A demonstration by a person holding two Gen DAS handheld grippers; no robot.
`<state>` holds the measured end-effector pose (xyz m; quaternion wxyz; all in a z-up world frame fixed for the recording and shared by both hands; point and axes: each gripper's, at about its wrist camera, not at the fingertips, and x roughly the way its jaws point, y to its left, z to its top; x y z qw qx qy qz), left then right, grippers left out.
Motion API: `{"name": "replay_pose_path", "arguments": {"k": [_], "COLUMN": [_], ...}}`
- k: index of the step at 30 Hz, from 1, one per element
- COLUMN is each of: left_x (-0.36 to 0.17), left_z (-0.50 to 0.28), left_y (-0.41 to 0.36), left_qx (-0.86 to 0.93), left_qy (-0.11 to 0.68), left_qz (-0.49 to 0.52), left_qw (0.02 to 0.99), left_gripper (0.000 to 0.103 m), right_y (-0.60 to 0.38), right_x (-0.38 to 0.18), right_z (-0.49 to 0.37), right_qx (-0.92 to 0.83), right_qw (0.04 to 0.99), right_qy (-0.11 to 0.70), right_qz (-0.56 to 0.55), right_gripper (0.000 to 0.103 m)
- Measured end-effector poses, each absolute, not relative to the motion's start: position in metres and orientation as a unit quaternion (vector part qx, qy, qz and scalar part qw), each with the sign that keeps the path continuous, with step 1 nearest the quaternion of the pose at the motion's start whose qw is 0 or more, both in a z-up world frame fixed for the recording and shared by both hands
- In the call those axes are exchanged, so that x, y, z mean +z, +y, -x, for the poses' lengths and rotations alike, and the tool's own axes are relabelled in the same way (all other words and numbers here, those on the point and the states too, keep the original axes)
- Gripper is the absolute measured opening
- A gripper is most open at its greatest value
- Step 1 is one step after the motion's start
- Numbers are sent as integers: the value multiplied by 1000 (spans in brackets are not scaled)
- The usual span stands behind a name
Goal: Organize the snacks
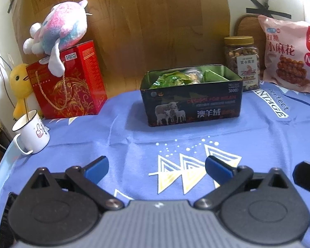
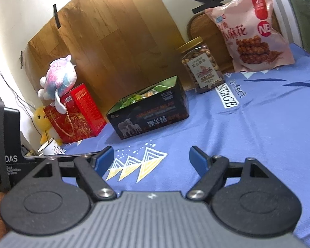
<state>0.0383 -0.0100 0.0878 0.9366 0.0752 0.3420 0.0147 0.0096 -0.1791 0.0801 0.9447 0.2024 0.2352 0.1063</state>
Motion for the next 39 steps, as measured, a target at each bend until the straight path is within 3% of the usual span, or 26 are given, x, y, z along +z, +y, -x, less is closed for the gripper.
{"name": "replay_pose_path", "arguments": {"k": [39], "left_x": [95], "left_z": [-34], "left_y": [-3], "left_qx": [30], "left_qy": [325], "left_qz": [-73], "left_qw": [943], "left_gripper": [103], "right_y": [-177], "right_x": [80], "right_z": [-11], "right_qx": [109], "right_qw": [945], "right_qy": [233], "right_qz": [-204], "right_gripper": [82]}}
